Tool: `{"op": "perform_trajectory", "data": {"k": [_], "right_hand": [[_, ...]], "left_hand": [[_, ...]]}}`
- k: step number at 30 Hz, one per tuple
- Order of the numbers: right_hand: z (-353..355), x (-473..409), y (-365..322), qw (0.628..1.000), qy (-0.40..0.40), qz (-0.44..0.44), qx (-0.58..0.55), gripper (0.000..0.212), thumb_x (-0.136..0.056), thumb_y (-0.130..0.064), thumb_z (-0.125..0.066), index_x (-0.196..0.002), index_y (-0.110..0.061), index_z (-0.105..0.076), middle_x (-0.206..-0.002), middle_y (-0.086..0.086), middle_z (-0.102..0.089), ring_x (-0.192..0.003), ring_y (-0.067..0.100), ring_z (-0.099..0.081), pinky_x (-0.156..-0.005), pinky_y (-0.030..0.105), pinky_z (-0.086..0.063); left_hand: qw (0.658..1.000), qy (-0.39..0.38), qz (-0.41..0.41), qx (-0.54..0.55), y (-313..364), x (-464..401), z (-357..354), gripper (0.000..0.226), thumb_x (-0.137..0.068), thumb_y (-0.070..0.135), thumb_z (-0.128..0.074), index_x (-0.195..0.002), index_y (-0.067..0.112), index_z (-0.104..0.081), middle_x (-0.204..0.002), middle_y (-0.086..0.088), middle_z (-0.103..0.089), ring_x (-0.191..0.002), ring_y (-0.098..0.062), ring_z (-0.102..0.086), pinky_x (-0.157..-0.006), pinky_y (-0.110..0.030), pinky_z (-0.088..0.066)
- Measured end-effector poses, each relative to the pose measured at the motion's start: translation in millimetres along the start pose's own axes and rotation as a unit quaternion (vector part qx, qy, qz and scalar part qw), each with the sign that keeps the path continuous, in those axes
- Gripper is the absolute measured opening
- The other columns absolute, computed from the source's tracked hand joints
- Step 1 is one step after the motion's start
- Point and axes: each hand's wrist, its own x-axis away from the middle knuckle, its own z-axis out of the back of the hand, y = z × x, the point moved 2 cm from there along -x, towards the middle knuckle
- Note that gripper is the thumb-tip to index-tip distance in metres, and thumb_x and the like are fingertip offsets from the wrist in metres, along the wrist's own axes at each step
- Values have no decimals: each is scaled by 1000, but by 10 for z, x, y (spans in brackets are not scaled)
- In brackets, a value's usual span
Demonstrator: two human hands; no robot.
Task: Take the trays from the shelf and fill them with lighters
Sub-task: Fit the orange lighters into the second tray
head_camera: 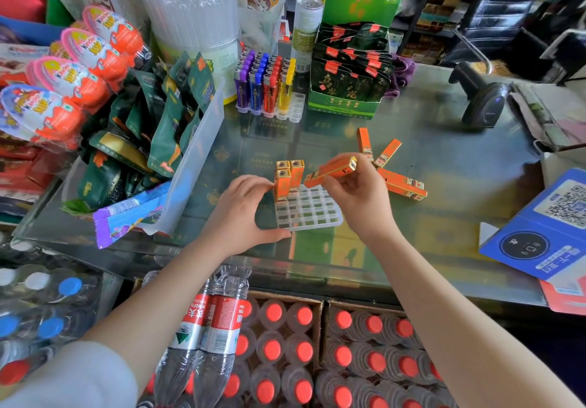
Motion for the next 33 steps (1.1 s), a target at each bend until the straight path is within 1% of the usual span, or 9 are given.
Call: {"op": "perform_trajectory", "data": {"k": [5, 9, 13, 16, 18, 22, 26, 29, 33], "right_hand": [[-185, 65, 60, 999, -26, 2, 25, 20, -82, -2, -63, -98, -11, -57, -76, -15, -65, -69, -7, -63, -67, 9, -47], [-277, 58, 82, 995, -36, 14, 87, 12, -81, -11, -66, -90, -11, -58, -78, -1, -73, -75, 9, -68, -72, 25, -55], [-293, 1, 74, 989, -10, 8, 147, 16, -80, -18, -68, -84, -9, -56, -82, 1, -71, -72, 15, -66, -71, 33, -55], [-321, -16, 32, 978, -15, 29, 205, 22, -80, -23, -69, -80, -11, -51, -80, -1, -64, -69, 17, -61, -68, 35, -53], [-343, -15, 11, 970, -14, 39, 238, 23, -80, -26, -68, -83, -10, -51, -82, 5, -65, -72, 22, -61, -67, 37, -51], [-389, -22, -2, 947, -24, 52, 318, 31, -84, -33, -63, -91, -5, -52, -89, 12, -66, -77, 29, -61, -64, 34, -46], [-386, -59, 3, 924, -52, 61, 373, 38, -84, -40, -60, -91, -4, -51, -88, 13, -65, -72, 31, -59, -60, 33, -43], [-362, -115, 13, 930, -86, 70, 349, 37, -82, -35, -64, -89, -2, -51, -85, 14, -63, -67, 26, -51, -60, 32, -40], [-239, -218, 115, 912, -178, 57, 366, 33, -79, -29, -69, -98, -6, -55, -90, 10, -64, -75, 24, -56, -67, 32, -46]], "left_hand": [[1000, 2, 1, -3, -10, -2, 2, 87, -58, 73, -52, -121, 14, -50, -125, -1, -51, -122, -16, -34, -102, -28, -24], [1000, 5, 0, 4, -12, -4, 4, 85, -58, 71, -56, -120, 13, -52, -123, -1, -52, -121, -17, -35, -101, -28, -25], [1000, 4, 2, 1, -13, -7, 5, 87, -57, 73, -51, -120, 14, -52, -122, -1, -53, -120, -18, -37, -101, -31, -29], [1000, -3, 2, -2, -7, -4, 10, 87, -57, 74, -49, -121, 14, -51, -124, -1, -52, -121, -18, -37, -101, -30, -27], [1000, -3, -1, -5, -4, -5, 9, 87, -58, 73, -50, -121, 14, -50, -125, -2, -52, -122, -18, -37, -100, -29, -26], [1000, -3, 5, -3, 11, -1, 19, 80, -62, 61, -67, -124, 14, -49, -129, -2, -50, -124, -18, -35, -101, -28, -25], [1000, -9, 7, -3, 7, -3, 18, 85, -60, 71, -56, -124, 15, -49, -128, -1, -50, -122, -17, -36, -101, -29, -27], [1000, -17, 14, 1, 2, -10, 16, 89, -57, 75, -47, -124, 16, -49, -128, 0, -49, -121, -17, -38, -101, -32, -30], [999, -27, 14, 18, 14, -24, 42, 89, -57, 72, -60, -126, 17, -48, -130, 2, -47, -122, -16, -36, -102, -33, -29]]}}
